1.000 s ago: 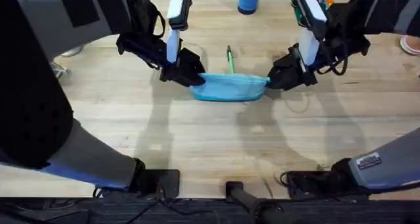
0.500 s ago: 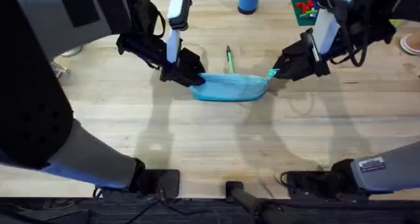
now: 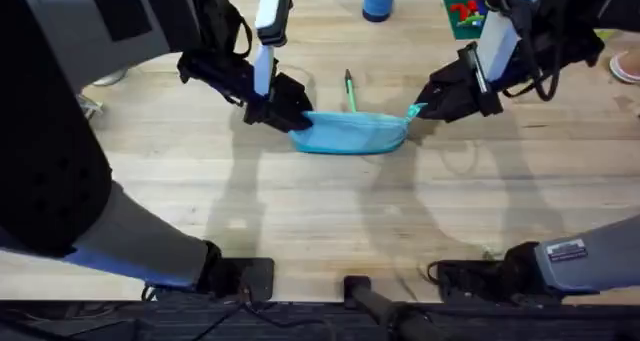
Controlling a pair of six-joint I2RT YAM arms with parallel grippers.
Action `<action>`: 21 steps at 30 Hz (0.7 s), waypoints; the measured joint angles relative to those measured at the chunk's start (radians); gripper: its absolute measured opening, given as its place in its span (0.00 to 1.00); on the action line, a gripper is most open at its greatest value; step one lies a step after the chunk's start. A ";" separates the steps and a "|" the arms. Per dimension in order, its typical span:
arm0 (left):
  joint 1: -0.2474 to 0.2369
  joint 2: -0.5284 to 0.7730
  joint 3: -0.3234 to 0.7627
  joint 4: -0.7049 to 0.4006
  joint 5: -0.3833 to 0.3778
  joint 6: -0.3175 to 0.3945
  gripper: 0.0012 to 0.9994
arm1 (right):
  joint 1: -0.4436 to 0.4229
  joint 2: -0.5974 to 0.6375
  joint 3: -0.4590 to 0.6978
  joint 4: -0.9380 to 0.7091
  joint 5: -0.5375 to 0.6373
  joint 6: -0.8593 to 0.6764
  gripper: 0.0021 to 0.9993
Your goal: Unzip the bag, pick up the pens from the table one at a time and place them inside, then zip the bag closed.
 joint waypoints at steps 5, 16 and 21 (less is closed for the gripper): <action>0.000 0.000 0.000 0.000 0.000 0.000 0.04 | 0.018 0.000 0.000 0.014 -0.061 0.000 0.03; 0.000 0.000 0.000 0.000 0.000 0.000 0.04 | 0.160 0.000 0.000 0.122 -0.132 0.065 0.03; 0.000 0.000 0.000 0.000 0.000 0.000 0.04 | 0.235 0.000 0.000 0.221 -0.138 0.145 0.03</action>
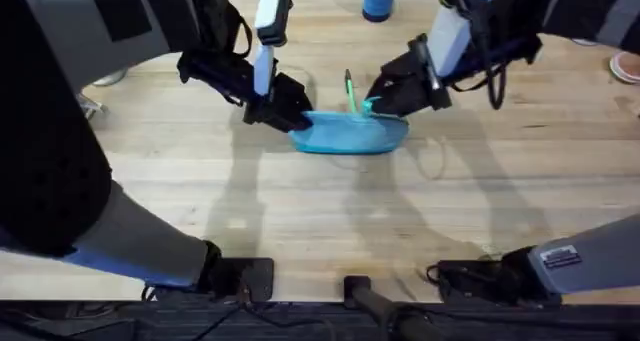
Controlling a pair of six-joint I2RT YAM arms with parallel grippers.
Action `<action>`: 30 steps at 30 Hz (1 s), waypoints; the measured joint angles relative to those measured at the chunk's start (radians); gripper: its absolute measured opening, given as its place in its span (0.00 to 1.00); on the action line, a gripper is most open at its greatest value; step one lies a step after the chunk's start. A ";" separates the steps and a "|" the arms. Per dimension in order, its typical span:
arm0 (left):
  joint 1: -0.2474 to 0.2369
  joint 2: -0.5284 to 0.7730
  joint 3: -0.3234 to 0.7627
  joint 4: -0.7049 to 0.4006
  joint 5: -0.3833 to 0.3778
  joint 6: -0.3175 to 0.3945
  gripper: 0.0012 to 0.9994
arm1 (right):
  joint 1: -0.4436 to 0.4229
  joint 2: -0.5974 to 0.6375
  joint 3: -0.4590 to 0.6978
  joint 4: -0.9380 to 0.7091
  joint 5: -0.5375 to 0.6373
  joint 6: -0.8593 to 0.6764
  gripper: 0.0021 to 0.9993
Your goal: Unzip the bag, pick up the pens from the table one at a time and place them inside, then zip the bag closed.
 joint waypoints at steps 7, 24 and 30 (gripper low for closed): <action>0.000 0.000 0.000 0.000 0.000 0.000 0.04 | 0.124 0.000 0.000 0.186 0.002 0.170 0.03; 0.000 0.000 0.000 -0.005 0.000 0.000 0.04 | 0.279 0.000 0.000 0.344 0.074 0.385 0.03; 0.000 0.000 0.000 -0.006 0.000 0.000 0.04 | 0.295 0.000 0.000 0.361 0.085 0.411 0.03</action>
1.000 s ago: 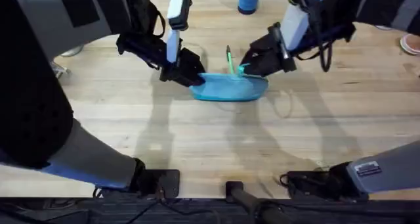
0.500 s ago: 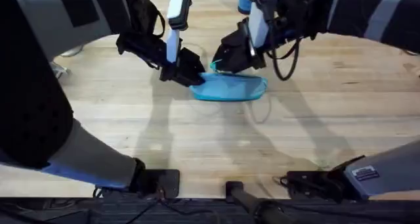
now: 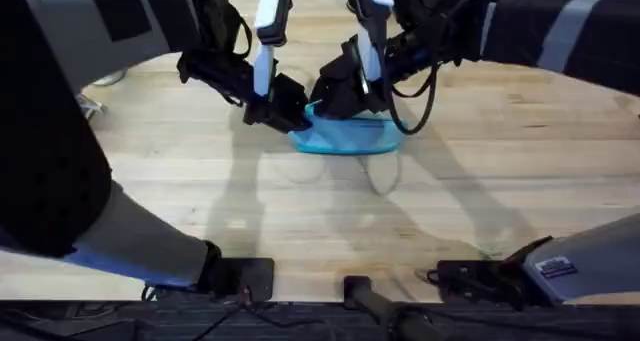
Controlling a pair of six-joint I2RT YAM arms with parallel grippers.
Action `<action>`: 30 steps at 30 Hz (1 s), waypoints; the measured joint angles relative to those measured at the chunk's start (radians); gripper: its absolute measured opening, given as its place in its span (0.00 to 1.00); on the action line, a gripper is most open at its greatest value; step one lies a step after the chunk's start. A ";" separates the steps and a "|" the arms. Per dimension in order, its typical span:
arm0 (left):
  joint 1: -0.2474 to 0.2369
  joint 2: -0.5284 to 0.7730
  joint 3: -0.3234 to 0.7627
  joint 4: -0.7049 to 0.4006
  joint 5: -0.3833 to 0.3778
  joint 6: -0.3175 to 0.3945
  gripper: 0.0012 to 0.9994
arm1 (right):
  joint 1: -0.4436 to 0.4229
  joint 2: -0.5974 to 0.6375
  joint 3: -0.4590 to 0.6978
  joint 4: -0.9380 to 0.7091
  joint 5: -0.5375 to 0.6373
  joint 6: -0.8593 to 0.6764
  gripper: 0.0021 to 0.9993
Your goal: Unzip the bag, pick up the pens from the table one at a time and place them inside, then zip the bag closed.
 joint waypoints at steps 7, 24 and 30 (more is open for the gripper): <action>0.000 0.000 0.000 -0.001 0.000 0.000 0.04 | 0.000 0.000 0.000 -0.001 -0.001 0.028 0.07; -0.001 0.000 0.000 0.002 0.000 0.000 0.04 | -0.082 -0.165 0.000 -0.086 -0.058 0.073 1.00; -0.001 0.000 0.000 0.002 0.000 0.000 0.04 | -0.118 -0.207 0.001 -0.108 -0.062 0.073 1.00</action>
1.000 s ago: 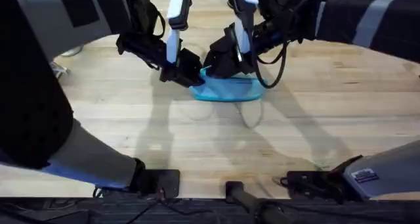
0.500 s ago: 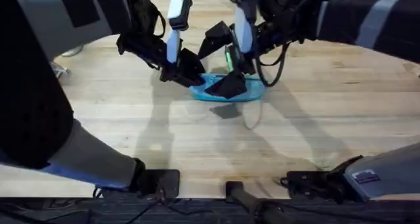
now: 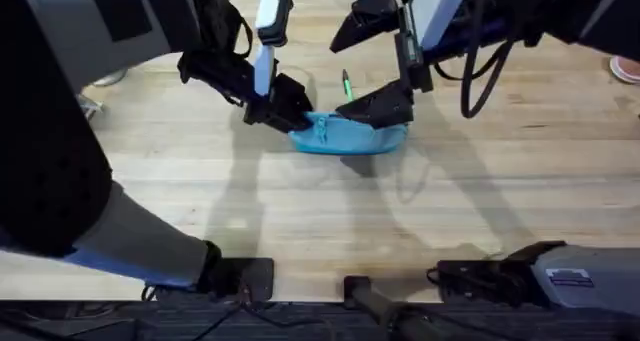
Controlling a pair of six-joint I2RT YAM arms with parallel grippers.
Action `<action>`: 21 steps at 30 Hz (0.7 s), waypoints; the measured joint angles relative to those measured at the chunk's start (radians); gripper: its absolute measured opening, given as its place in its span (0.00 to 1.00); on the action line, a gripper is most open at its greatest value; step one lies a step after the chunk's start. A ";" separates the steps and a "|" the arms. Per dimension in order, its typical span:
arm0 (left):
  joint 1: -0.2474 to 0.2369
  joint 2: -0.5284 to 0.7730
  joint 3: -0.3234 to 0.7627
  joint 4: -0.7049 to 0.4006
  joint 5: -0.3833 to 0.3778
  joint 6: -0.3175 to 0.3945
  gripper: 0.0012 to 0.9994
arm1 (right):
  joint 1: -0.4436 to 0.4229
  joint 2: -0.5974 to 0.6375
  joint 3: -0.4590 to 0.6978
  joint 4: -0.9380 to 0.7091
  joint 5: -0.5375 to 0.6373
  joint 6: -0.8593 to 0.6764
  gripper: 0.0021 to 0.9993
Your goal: Unzip the bag, pick up the pens from the table one at a time and place them inside, then zip the bag closed.
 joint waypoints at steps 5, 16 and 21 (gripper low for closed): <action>0.000 0.000 0.000 0.000 0.000 0.001 0.06 | -0.003 0.000 0.000 -0.047 0.000 0.000 1.00; 0.000 0.000 0.013 -0.053 -0.025 0.000 0.99 | -0.003 0.000 0.000 -0.069 0.007 0.000 1.00; 0.004 0.000 0.097 -0.168 -0.061 0.000 0.99 | -0.003 0.000 0.000 -0.094 0.066 0.000 1.00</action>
